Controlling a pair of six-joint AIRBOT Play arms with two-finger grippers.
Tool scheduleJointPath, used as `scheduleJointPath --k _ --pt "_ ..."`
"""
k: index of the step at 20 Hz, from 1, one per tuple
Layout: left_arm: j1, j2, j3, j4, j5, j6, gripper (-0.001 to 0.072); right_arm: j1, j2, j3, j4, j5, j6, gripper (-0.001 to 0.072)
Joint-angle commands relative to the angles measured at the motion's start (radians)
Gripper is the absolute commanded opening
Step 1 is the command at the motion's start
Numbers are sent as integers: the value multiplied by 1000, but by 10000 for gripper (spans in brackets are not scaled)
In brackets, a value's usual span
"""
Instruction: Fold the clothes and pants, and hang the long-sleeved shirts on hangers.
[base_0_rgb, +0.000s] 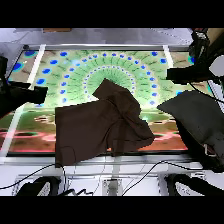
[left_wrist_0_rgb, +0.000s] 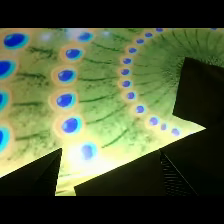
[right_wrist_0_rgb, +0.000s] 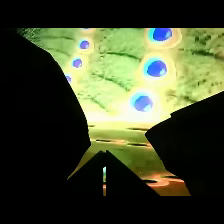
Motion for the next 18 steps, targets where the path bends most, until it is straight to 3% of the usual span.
scheduleJointPath --k 1,9,10,12,14,16,18 --pt "0 1 0 0 0 0 701 1 0 0 0 0 0 12" --pt "0 1 0 0 0 0 701 0 1 0 -19 -2 -5 12" --pt "0 1 0 0 0 0 701 0 -1 0 -51 -2 -68 11" --pt "0 1 0 1 0 0 701 -16 -7 0 -136 64 -312 9" --pt "0 1 0 0 0 0 701 -106 -15 -26 -126 153 -358 8" --pt "0 1 0 0 1 0 701 -239 -11 -124 -41 224 -368 8" --pt "0 1 0 0 0 0 701 -386 -1 -284 212 287 -465 8"
